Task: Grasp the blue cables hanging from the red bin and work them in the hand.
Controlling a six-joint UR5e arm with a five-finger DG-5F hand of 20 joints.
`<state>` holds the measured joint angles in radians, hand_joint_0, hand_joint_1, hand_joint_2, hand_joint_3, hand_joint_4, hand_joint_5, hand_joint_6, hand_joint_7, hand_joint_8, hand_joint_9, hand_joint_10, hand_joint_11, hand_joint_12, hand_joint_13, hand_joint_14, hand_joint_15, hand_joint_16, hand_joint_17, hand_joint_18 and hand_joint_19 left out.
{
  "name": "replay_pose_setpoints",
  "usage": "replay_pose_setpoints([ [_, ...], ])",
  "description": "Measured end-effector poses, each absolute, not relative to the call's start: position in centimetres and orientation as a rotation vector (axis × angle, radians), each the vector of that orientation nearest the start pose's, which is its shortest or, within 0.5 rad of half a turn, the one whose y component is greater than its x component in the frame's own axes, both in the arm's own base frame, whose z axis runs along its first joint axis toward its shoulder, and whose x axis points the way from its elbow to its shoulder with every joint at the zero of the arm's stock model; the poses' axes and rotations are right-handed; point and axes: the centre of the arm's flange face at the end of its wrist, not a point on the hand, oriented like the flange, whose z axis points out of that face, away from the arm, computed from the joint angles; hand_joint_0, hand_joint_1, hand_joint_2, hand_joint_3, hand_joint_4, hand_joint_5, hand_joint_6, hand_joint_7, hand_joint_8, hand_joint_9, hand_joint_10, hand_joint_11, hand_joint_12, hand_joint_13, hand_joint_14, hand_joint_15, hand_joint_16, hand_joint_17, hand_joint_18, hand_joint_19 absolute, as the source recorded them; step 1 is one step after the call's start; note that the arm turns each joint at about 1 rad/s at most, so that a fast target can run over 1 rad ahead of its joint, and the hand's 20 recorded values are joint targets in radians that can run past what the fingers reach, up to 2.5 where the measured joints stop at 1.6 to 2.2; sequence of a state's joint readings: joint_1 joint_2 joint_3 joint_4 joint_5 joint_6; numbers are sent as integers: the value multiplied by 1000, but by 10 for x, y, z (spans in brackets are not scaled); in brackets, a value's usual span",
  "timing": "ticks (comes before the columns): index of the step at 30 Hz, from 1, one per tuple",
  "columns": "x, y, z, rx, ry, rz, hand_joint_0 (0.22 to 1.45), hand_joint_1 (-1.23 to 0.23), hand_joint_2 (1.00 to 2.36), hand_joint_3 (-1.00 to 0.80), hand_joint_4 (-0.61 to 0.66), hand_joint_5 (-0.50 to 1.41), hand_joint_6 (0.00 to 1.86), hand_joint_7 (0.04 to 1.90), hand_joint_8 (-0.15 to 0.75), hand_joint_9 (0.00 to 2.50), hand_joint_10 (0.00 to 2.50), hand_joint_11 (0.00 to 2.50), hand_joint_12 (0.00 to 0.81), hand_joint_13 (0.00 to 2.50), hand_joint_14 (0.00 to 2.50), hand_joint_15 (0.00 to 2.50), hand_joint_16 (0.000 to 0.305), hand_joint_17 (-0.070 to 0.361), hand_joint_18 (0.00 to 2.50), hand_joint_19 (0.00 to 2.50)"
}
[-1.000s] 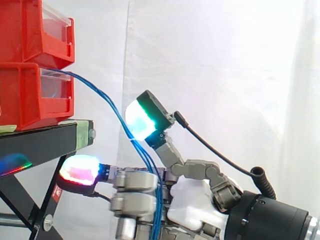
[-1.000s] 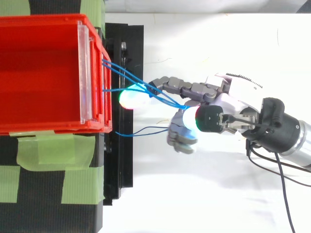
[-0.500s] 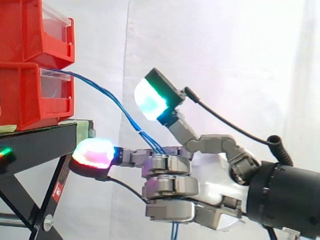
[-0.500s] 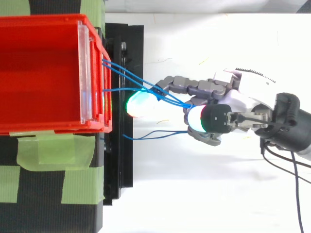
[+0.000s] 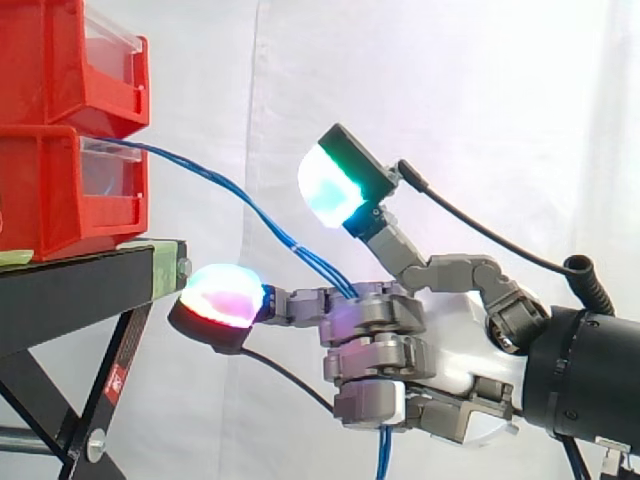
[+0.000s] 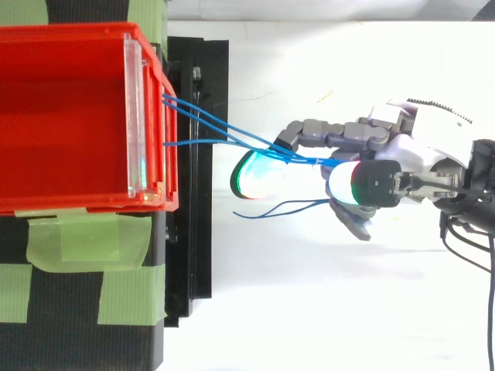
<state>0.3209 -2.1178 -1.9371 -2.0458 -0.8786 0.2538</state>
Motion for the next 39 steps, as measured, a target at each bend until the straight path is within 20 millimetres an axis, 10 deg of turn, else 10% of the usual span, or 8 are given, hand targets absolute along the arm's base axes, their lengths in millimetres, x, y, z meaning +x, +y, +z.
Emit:
replay_pose_setpoints([
  [15,586,-12,129,1432,653,1198,785,-582,1001,-956,371,460,16,1153,549,2029,2500,2500,760,2220,2500,2109,229,172,2500,829],
  [39,594,-4,137,1453,875,997,788,-578,1002,-957,367,438,17,1134,546,2005,2500,2500,768,2211,2500,2130,230,173,2500,845],
])
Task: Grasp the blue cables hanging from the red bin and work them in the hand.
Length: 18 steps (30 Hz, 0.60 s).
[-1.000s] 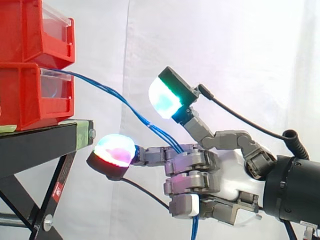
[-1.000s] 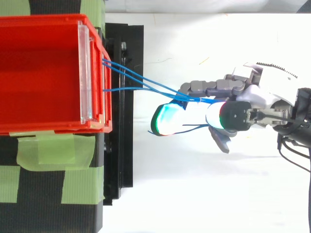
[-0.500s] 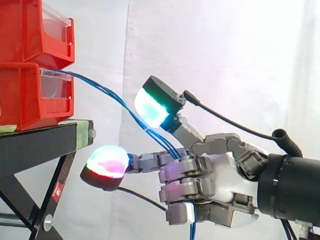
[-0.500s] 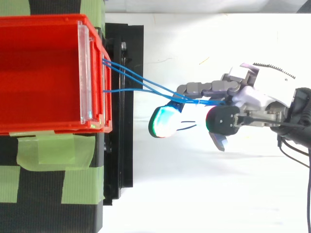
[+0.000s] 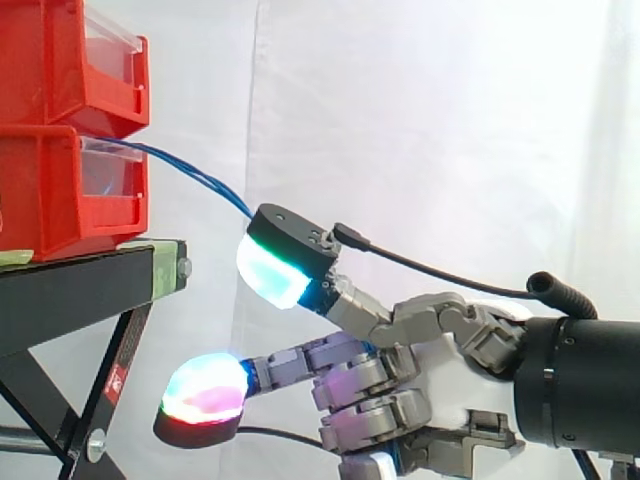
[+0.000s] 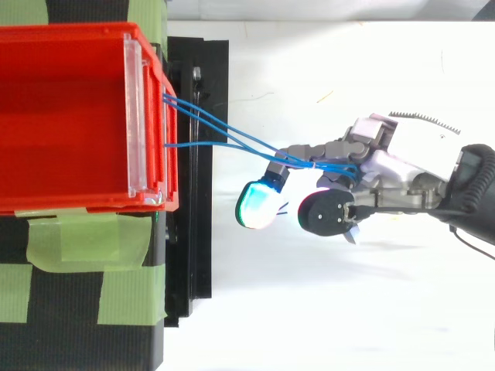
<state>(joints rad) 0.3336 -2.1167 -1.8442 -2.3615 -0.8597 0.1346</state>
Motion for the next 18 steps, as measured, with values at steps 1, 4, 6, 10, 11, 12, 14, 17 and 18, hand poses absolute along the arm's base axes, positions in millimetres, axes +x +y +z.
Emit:
replay_pose_setpoints([
  [1,594,-4,136,1452,879,995,789,-578,1001,-960,366,437,17,1140,540,2003,2500,2500,768,2211,2500,2133,230,172,2500,844],
  [4,593,-4,136,1452,883,991,788,-578,1001,-956,368,439,16,1135,540,2003,2500,2500,769,2209,2500,2125,232,174,2500,832],
  [6,593,-4,137,1452,886,989,789,-578,1001,-960,367,438,17,1135,541,2003,2500,2500,764,2203,2500,2129,230,173,2500,831],
  [10,591,-4,144,1453,890,983,788,-578,1002,-956,368,437,17,1134,542,2002,2500,2500,764,2204,2500,2136,230,172,2500,830],
  [11,590,-5,148,1453,893,979,788,-577,1002,-956,363,436,17,1139,541,2001,2500,2500,763,2203,2500,2136,230,172,2500,828],
  [12,589,-5,153,1453,896,973,788,-577,1002,-952,361,436,17,1135,540,2001,2500,2500,763,2202,2500,2135,230,172,2500,828],
  [14,585,-7,165,1454,910,954,787,-578,1003,-951,364,436,17,1134,540,2001,2500,2500,763,2202,2500,2136,230,172,2500,826],
  [17,579,-9,176,1460,936,926,788,-578,1001,-956,365,436,17,1134,541,2002,2500,2500,764,2202,2500,2135,229,172,2500,823],
  [18,578,-10,178,1462,942,920,788,-579,1002,-955,364,436,17,1135,542,2002,2500,2500,763,2202,2500,2134,227,170,2500,824],
])
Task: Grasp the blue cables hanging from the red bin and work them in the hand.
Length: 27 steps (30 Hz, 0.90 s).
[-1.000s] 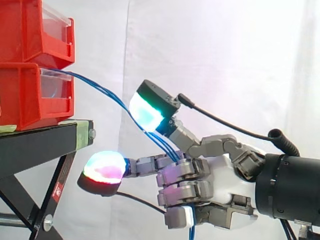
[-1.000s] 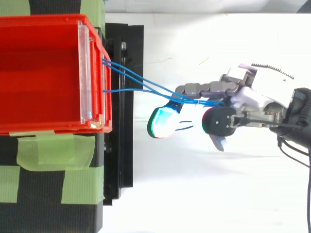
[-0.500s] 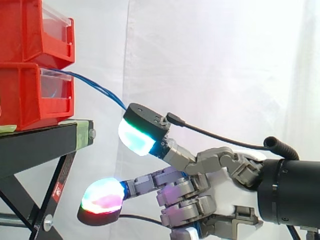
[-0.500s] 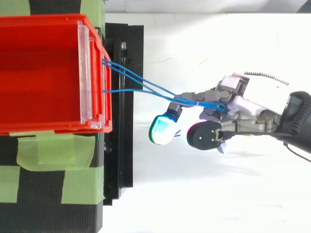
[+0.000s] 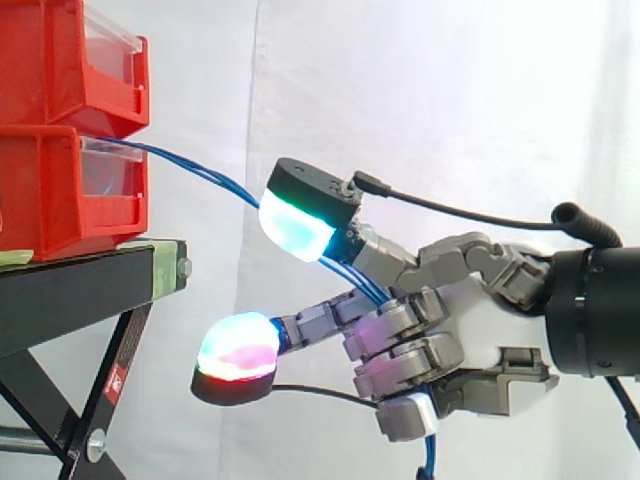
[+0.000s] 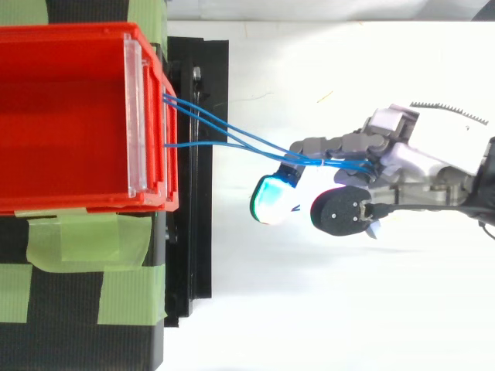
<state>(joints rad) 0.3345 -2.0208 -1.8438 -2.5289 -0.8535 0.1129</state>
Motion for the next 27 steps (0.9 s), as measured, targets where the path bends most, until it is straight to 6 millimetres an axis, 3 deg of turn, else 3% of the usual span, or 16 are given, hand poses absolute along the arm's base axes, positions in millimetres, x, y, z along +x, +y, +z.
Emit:
replay_pose_setpoints([
  [27,581,-9,193,1373,1019,824,790,-577,1002,-953,359,437,17,1140,530,1989,2500,2500,758,2177,2500,2138,224,168,2500,800],
])
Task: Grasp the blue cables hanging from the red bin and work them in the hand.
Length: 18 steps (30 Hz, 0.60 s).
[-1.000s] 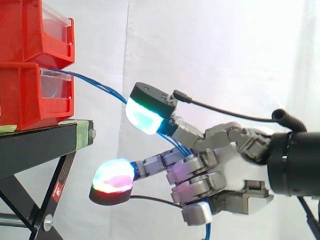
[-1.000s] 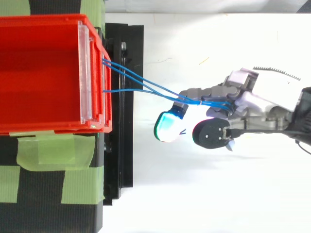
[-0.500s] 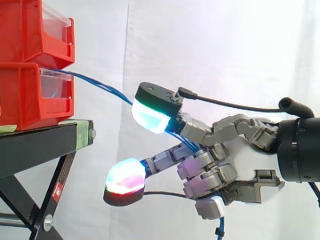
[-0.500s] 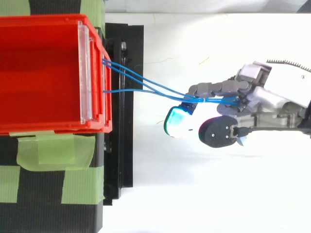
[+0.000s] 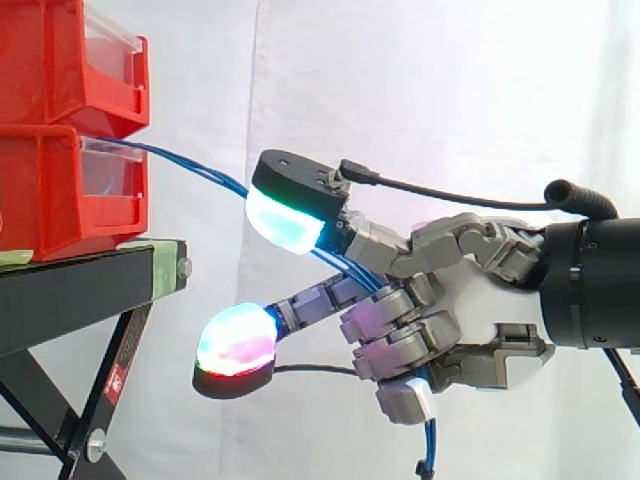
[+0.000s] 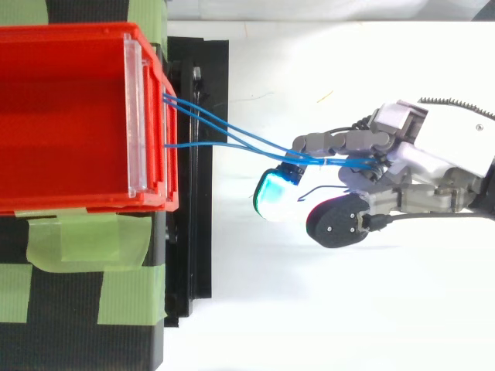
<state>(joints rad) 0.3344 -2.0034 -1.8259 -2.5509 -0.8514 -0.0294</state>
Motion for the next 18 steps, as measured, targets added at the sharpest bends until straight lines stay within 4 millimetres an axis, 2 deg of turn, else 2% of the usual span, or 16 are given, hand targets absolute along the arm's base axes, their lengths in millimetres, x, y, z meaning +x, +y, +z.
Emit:
replay_pose_setpoints([
  [18,581,-9,193,1372,1020,821,791,-577,1002,-953,358,437,16,1148,524,1974,2500,2500,758,2168,2500,2131,222,166,2500,798],
])
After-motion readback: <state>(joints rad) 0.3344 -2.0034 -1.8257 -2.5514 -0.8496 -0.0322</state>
